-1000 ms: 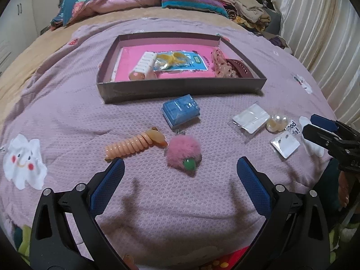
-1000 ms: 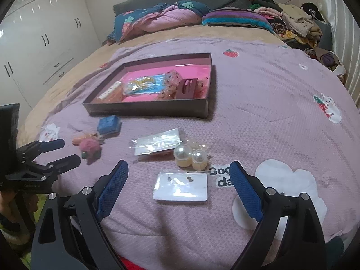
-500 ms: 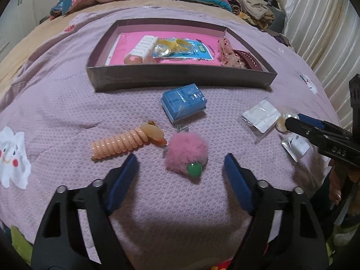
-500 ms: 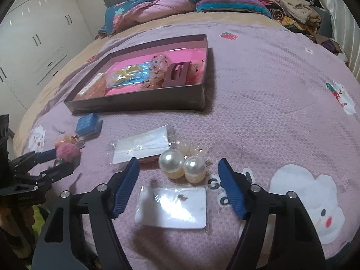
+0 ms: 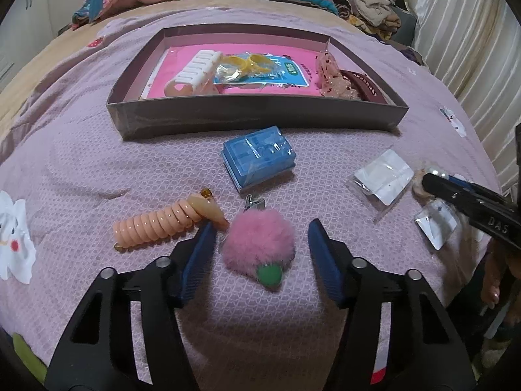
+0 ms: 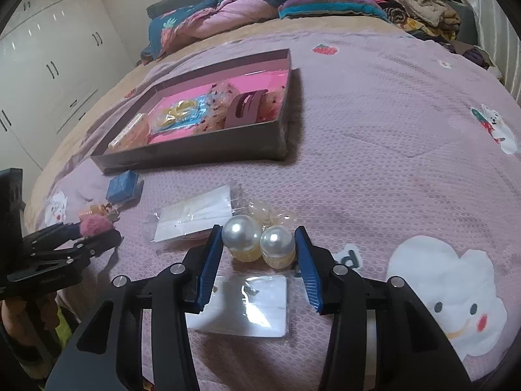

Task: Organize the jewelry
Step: 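Grasp the pink pom-pom keychain with the left tool while the right tool grasps the pearl earrings, then carry the pom-pom and pearl earrings into the box and open both tools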

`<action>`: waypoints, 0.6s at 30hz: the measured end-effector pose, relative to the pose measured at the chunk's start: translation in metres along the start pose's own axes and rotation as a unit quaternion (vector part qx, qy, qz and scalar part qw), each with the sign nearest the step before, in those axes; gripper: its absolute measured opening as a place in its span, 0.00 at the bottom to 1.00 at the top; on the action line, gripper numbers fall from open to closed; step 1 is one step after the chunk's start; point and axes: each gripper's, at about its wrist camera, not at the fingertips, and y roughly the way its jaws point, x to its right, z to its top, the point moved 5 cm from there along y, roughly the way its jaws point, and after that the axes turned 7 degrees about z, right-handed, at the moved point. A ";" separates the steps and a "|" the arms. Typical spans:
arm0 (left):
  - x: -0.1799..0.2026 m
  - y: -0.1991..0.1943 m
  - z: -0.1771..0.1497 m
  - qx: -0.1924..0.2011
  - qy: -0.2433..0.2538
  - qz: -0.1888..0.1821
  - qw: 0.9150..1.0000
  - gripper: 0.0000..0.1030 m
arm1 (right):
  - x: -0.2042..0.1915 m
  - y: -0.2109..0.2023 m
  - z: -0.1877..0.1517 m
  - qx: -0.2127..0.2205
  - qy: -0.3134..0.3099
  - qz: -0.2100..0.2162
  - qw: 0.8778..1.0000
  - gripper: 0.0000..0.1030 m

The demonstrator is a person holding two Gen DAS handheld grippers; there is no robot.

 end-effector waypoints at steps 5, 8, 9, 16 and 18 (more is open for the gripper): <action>0.003 -0.001 0.000 0.003 0.008 0.007 1.000 0.28 | 0.002 -0.014 0.004 0.020 0.006 0.004 1.000 0.42; 0.006 -0.006 0.001 0.006 0.010 -0.001 1.000 0.27 | 0.000 -0.023 0.006 0.031 0.007 0.011 0.999 0.42; 0.007 -0.008 0.002 0.008 0.010 -0.004 1.000 0.27 | -0.001 -0.026 0.006 0.033 0.006 0.013 0.999 0.42; 0.013 -0.032 0.012 0.030 0.004 -0.033 0.999 0.27 | -0.016 -0.047 0.012 0.055 -0.005 0.029 0.998 0.42; 0.013 -0.039 0.016 0.039 0.002 -0.036 0.999 0.27 | -0.021 -0.052 0.014 0.060 -0.009 0.033 0.998 0.42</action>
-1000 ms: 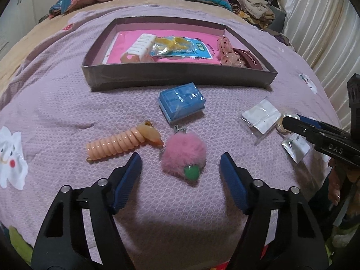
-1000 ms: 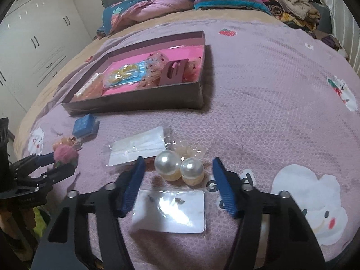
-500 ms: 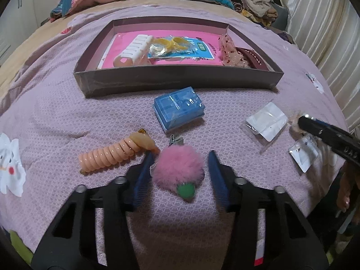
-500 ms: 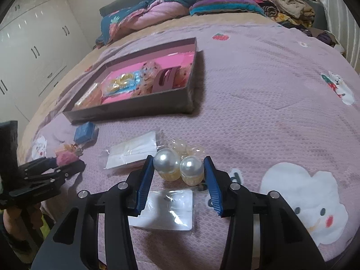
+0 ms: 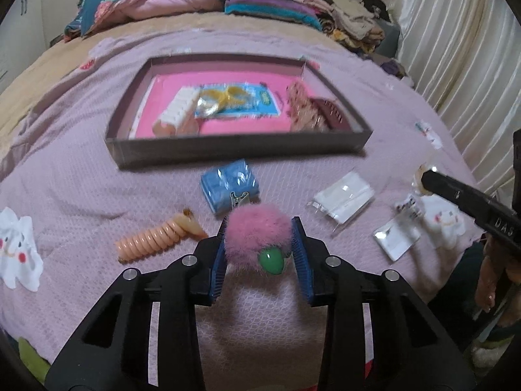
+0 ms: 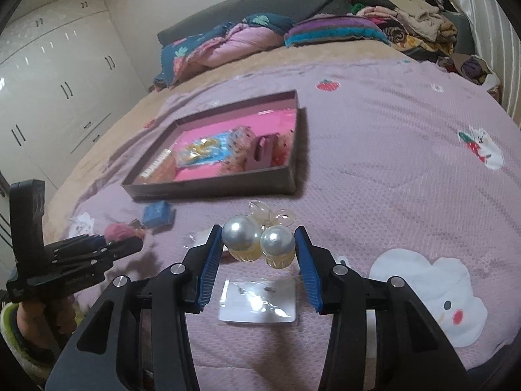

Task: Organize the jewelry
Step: 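Carry the pom-pom and pearl earrings into the box and open both tools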

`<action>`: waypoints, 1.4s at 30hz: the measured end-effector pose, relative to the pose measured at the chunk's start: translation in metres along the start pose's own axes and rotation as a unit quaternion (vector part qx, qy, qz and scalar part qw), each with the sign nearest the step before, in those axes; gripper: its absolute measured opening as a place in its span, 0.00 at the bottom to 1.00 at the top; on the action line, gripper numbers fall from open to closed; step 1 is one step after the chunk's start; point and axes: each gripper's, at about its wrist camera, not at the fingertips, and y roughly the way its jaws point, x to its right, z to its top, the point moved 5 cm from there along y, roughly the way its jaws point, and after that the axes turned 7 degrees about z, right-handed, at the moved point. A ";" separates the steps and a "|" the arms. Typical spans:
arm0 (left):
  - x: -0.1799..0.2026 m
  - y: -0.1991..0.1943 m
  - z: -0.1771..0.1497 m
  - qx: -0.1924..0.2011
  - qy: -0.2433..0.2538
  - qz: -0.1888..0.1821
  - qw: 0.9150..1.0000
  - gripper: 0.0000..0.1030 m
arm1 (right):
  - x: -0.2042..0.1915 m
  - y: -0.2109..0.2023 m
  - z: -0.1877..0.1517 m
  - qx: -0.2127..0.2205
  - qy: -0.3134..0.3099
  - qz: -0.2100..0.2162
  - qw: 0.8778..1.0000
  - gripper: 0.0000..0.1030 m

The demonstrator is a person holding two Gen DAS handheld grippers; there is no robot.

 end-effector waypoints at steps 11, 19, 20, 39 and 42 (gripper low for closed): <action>-0.022 -0.026 0.030 0.044 -0.028 -0.002 0.999 0.27 | -0.033 -0.011 0.013 0.010 -0.030 0.014 0.999 0.42; -0.053 -0.038 0.052 0.072 -0.054 0.007 0.996 0.27 | -0.055 -0.007 0.028 0.011 -0.051 0.019 0.998 0.42; -0.057 -0.039 0.055 0.076 -0.056 0.009 0.996 0.27 | -0.057 -0.006 0.031 0.012 -0.054 0.020 0.998 0.42; -0.104 -0.022 0.102 0.088 -0.085 0.034 0.992 0.27 | -0.096 0.039 0.087 0.020 -0.091 0.036 0.995 0.42; -0.105 -0.015 0.108 0.082 -0.086 0.032 0.992 0.27 | -0.095 0.049 0.094 0.017 -0.089 0.036 0.995 0.42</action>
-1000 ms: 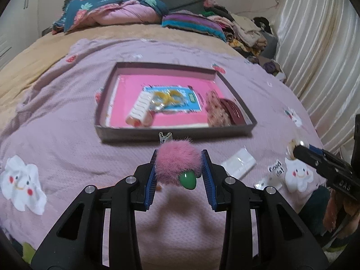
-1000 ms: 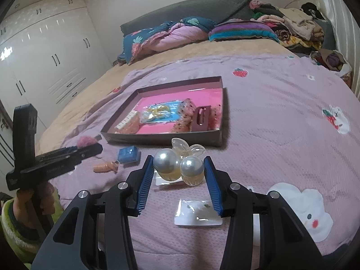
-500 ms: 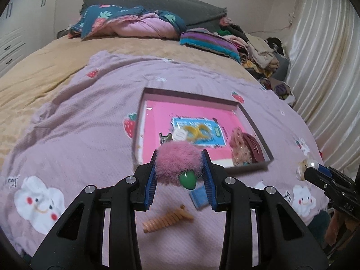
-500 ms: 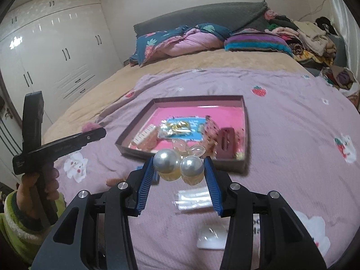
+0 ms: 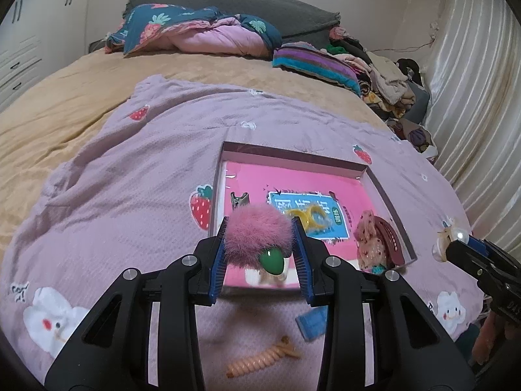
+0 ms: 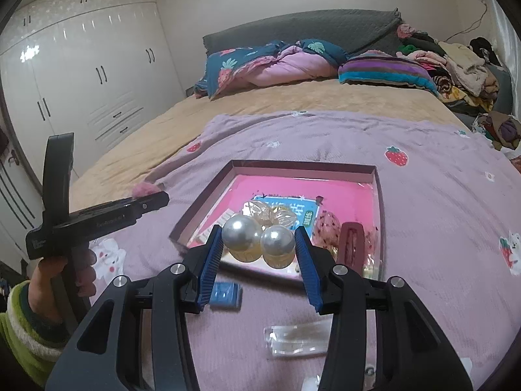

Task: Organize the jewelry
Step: 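Carry the pom-pom and pearl earrings into the box and open both tools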

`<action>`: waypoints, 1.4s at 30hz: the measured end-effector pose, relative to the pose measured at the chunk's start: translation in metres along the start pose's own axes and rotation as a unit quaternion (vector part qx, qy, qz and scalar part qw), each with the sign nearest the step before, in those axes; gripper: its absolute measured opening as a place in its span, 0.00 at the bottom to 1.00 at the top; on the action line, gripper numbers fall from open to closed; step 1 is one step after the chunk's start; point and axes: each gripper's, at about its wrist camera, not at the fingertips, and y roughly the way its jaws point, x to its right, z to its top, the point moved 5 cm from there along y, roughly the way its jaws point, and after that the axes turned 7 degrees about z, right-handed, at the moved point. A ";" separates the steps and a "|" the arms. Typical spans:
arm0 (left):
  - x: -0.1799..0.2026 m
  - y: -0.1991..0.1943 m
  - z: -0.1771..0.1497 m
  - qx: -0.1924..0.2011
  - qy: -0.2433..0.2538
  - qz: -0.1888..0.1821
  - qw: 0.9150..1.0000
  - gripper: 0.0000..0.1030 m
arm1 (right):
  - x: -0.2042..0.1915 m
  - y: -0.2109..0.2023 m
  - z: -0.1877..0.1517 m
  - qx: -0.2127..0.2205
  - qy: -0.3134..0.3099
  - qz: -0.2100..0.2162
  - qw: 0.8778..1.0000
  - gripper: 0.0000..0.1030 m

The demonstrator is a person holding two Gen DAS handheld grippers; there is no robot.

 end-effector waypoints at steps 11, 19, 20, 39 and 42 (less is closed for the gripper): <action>0.011 0.041 0.012 -0.028 0.010 0.000 1.000 0.27 | 0.020 0.036 -0.001 -0.024 0.012 -0.020 0.999 0.42; 0.016 0.070 0.010 -0.050 0.016 0.005 0.999 0.27 | 0.033 0.054 -0.012 -0.045 0.024 -0.025 0.998 0.42; 0.016 0.071 0.009 -0.051 0.018 0.006 0.999 0.27 | 0.035 0.055 -0.012 -0.046 0.024 -0.025 0.998 0.42; 0.014 0.080 0.002 -0.063 0.024 0.014 0.998 0.36 | 0.038 0.084 -0.031 -0.075 0.021 -0.036 0.996 0.44; 0.014 0.075 0.001 -0.059 0.024 0.014 0.998 0.37 | 0.037 0.072 -0.029 -0.062 0.024 -0.035 0.997 0.50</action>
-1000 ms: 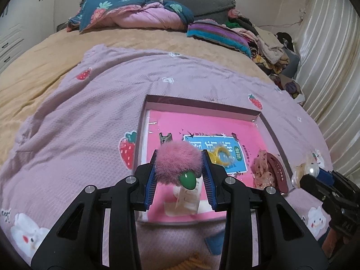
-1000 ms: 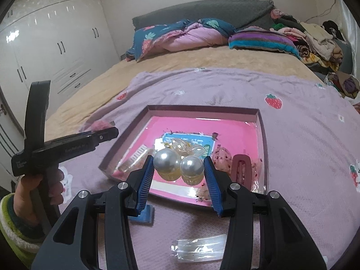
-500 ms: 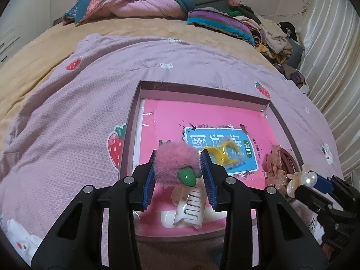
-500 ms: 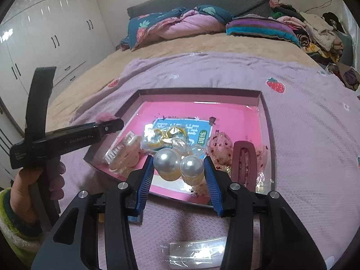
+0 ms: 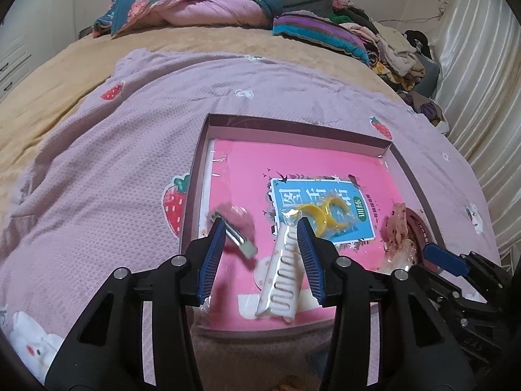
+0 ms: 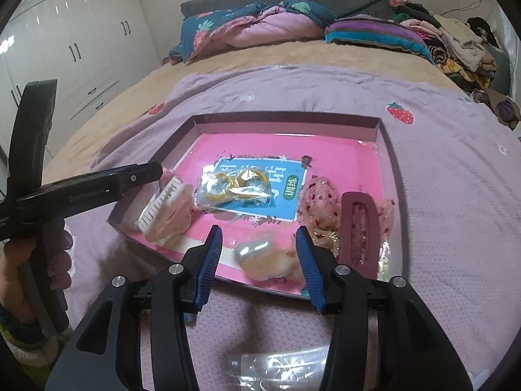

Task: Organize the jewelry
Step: 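Carry the pom-pom and pearl earrings into the box and open both tools, then withdraw both tools from the box toward the remaining jewelry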

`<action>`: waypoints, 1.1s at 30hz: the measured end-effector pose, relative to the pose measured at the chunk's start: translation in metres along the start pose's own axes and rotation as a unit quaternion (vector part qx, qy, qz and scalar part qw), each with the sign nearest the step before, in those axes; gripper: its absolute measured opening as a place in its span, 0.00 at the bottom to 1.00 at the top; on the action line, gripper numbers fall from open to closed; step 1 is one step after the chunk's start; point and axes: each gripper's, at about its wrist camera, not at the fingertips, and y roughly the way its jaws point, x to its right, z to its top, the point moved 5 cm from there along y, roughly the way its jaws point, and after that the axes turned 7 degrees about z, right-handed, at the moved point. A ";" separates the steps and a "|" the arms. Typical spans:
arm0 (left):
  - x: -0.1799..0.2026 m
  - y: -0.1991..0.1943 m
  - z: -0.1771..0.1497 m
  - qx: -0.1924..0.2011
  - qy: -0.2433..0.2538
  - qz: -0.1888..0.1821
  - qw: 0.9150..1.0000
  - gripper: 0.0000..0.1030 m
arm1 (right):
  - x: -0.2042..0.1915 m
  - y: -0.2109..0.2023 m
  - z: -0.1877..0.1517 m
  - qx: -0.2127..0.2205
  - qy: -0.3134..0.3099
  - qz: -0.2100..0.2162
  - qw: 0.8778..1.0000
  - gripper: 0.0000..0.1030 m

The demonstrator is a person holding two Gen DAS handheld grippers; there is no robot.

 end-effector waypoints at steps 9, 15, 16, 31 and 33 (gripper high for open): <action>0.000 -0.024 -0.005 0.012 -0.004 0.000 1.000 0.41 | -0.006 -0.047 0.000 0.041 0.001 0.002 0.999 0.68; 0.003 -0.048 -0.006 0.030 -0.004 0.000 1.000 0.46 | -0.011 -0.080 -0.002 0.067 -0.001 0.006 0.998 0.81; 0.003 -0.051 -0.006 0.032 -0.004 0.001 0.999 0.47 | -0.011 -0.086 -0.002 0.072 0.000 0.007 0.997 0.83; 0.011 -0.105 -0.012 0.072 0.000 0.001 0.997 0.79 | -0.015 -0.131 -0.007 0.105 0.009 0.014 0.994 0.85; 0.012 -0.110 -0.013 0.076 0.001 0.001 0.997 0.83 | -0.016 -0.136 -0.008 0.109 0.008 0.013 0.994 0.85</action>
